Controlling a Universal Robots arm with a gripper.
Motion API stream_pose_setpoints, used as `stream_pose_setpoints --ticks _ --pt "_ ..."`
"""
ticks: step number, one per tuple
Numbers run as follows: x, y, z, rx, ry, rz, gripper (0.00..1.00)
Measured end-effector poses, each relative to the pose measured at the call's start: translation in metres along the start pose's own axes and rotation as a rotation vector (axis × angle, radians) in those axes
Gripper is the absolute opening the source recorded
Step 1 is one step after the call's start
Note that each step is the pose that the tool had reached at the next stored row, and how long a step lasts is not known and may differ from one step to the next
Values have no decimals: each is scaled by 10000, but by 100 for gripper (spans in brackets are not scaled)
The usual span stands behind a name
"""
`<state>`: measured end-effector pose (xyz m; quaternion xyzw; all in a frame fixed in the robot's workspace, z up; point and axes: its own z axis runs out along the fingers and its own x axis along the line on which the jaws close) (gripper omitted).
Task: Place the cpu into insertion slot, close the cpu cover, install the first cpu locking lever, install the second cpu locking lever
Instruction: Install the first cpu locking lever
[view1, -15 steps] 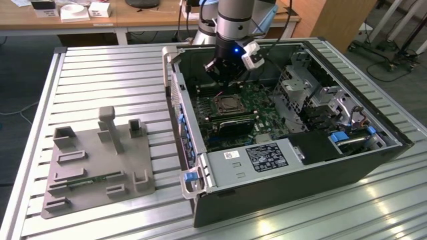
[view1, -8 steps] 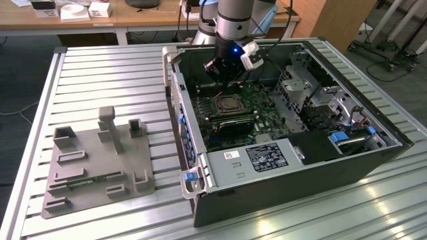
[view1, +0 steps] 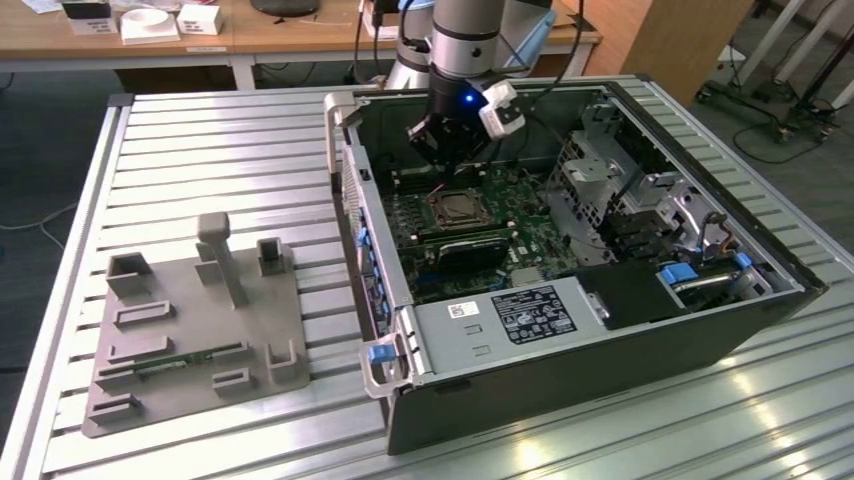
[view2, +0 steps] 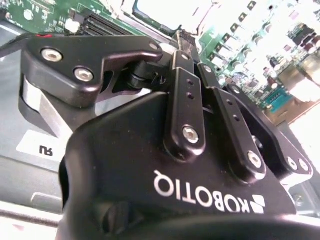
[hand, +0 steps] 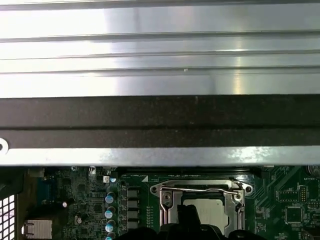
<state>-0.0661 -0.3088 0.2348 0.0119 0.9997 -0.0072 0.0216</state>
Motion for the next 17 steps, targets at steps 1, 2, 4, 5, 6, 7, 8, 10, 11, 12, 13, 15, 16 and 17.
stream_pose_setpoints --ticks 1,2,4,5,6,7,8,10,11,12,13,15,16,17 --pt "0 0 1 7 1 154 10" --pt "0 0 1 13 3 306 10" --pt "0 2 2 20 6 472 10" --pt "2 2 2 22 7 477 10" --pt "7 4 4 22 6 478 10" --pt "11 7 5 20 5 477 10" --pt "16 11 6 21 6 476 10" --pt "24 26 8 22 7 477 10" --pt "26 36 11 22 7 477 10" --pt "28 45 14 22 6 477 10" --pt "28 55 18 21 6 477 10" --pt "30 73 32 20 6 480 10" --pt "31 78 43 19 5 479 10" --pt "31 80 54 20 5 479 10"
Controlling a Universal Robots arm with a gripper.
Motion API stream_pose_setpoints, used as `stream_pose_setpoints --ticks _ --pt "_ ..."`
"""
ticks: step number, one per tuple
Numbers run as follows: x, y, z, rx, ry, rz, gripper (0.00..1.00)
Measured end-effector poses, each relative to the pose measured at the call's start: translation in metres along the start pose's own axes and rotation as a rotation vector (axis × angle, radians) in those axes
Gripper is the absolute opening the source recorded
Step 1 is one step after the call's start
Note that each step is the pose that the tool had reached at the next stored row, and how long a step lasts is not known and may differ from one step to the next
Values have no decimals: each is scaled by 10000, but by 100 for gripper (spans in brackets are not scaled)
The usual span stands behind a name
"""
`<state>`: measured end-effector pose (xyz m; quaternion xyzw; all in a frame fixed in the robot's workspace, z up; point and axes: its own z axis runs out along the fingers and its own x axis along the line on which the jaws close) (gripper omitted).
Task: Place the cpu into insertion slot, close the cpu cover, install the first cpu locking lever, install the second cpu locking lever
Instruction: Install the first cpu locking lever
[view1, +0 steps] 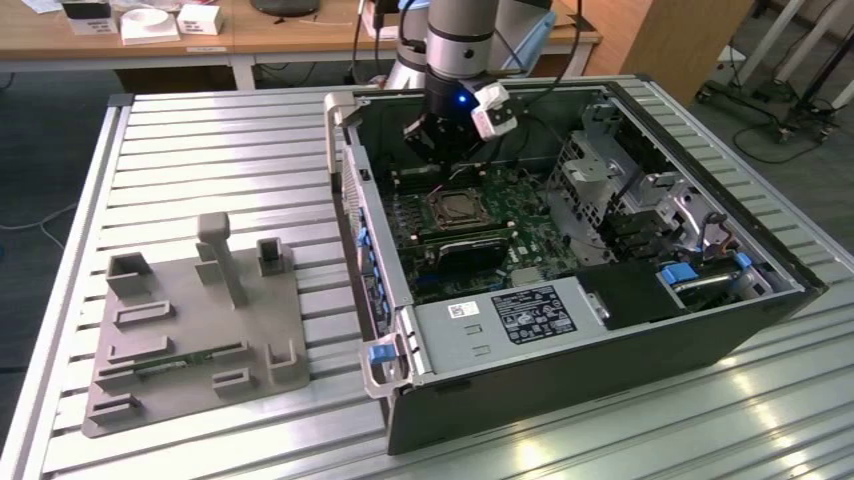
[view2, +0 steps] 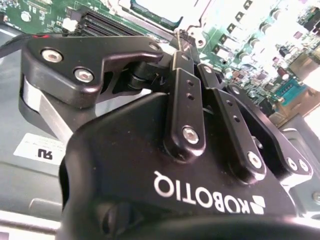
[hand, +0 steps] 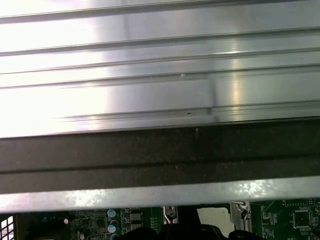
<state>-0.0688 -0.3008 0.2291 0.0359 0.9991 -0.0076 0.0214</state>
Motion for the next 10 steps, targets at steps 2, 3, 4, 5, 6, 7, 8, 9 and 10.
stream_pose_setpoints --ticks 2,3,4,5,6,7,8,9,10 --pt "1 2 22 -5 0 -38 10" --pt "2 3 29 -6 -1 -79 10" --pt "2 4 32 -7 0 -117 10" --pt "3 7 34 -7 -1 -129 10" --pt "3 12 35 -7 0 -131 10" --pt "3 18 36 -7 -1 -132 10" --pt "4 24 37 -7 -1 -132 10" --pt "4 30 39 -8 0 -132 10" --pt "5 33 42 -8 -1 -132 10"
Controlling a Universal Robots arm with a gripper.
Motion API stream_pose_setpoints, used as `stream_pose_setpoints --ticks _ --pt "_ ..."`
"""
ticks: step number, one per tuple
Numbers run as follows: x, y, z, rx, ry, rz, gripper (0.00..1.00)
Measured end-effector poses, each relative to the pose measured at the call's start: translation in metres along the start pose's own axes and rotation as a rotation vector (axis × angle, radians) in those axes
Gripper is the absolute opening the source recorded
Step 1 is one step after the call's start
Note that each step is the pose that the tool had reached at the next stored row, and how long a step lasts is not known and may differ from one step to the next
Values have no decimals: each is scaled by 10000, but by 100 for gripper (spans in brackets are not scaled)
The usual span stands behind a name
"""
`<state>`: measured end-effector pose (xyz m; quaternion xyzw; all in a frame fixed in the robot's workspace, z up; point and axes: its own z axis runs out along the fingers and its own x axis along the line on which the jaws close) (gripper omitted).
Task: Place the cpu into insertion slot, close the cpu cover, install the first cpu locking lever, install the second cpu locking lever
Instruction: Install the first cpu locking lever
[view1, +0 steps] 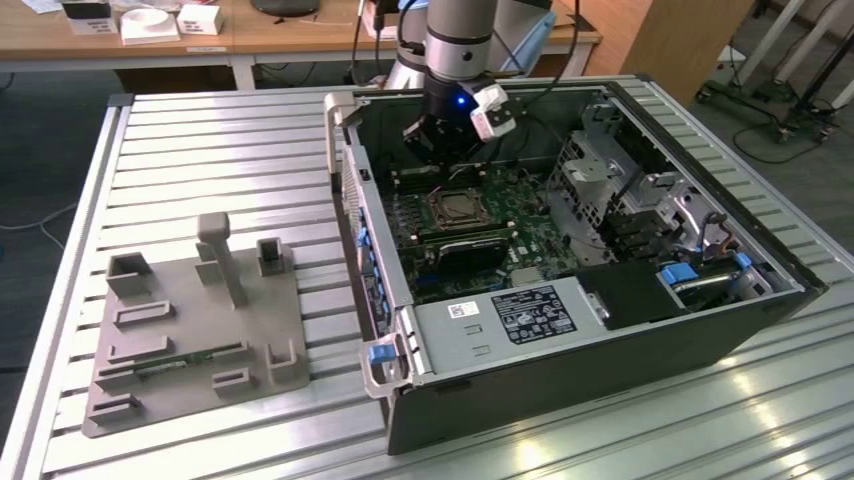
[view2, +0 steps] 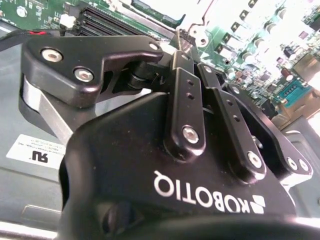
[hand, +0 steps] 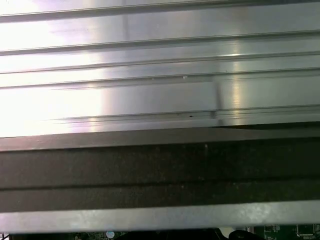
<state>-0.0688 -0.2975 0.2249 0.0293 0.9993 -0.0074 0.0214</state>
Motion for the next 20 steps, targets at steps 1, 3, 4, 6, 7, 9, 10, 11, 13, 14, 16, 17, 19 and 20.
stream_pose_setpoints --ticks 1,3,4,6,7,9,10,11,13,14,16,17,19,20 --pt "0 4 5 -2 -1 0 10" --pt "1 10 16 -4 0 -3 10" --pt "1 12 24 -4 0 -3 10" --pt "1 17 40 -5 0 -3 10" --pt "0 20 48 -5 0 -4 10" --pt "-3 27 65 -5 0 -4 10" --pt "-5 29 73 -5 0 -4 10" --pt "-8 31 81 -5 0 -4 10" --pt "-20 34 96 -5 1 -4 10" --pt "-25 35 103 -5 1 -4 10" --pt "-36 39 119 -5 2 -3 10" --pt "-42 40 126 -4 2 -3 10" --pt "-58 42 136 -3 3 -4 10" --pt "-67 43 139 -2 5 -4 10"
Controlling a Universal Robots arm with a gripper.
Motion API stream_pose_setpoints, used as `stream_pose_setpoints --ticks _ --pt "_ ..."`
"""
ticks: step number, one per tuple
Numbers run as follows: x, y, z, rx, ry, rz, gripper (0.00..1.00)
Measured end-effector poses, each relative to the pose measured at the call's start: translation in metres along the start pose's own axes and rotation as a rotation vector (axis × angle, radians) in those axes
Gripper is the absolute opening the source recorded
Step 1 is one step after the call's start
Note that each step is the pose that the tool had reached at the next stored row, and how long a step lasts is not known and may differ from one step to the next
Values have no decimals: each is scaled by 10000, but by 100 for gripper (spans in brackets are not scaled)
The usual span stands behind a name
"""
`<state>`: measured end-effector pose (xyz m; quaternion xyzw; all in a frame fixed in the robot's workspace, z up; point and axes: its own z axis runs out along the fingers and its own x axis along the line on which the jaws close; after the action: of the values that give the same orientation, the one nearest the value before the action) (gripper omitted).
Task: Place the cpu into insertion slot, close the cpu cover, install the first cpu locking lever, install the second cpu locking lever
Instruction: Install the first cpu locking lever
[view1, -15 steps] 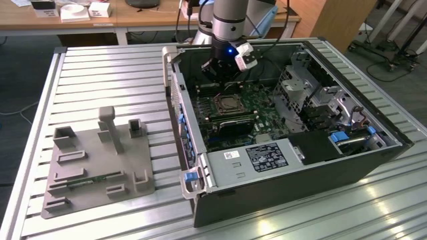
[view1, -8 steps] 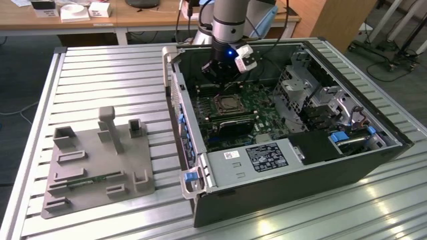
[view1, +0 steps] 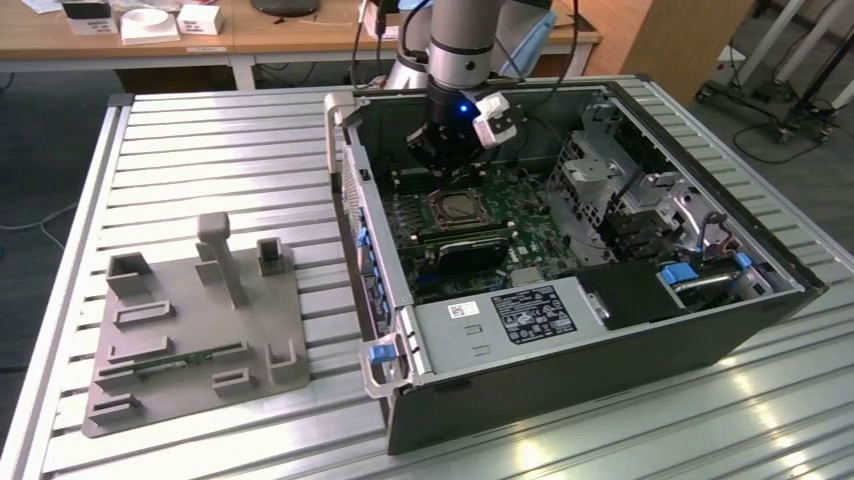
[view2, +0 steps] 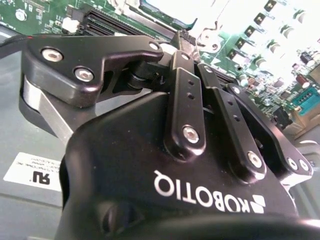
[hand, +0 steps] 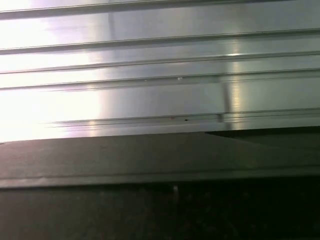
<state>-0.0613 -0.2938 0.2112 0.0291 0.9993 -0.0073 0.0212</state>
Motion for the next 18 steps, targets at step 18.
stream_pose_setpoints --ticks 18 --pt "-184 16 55 -3 -2 0 10"
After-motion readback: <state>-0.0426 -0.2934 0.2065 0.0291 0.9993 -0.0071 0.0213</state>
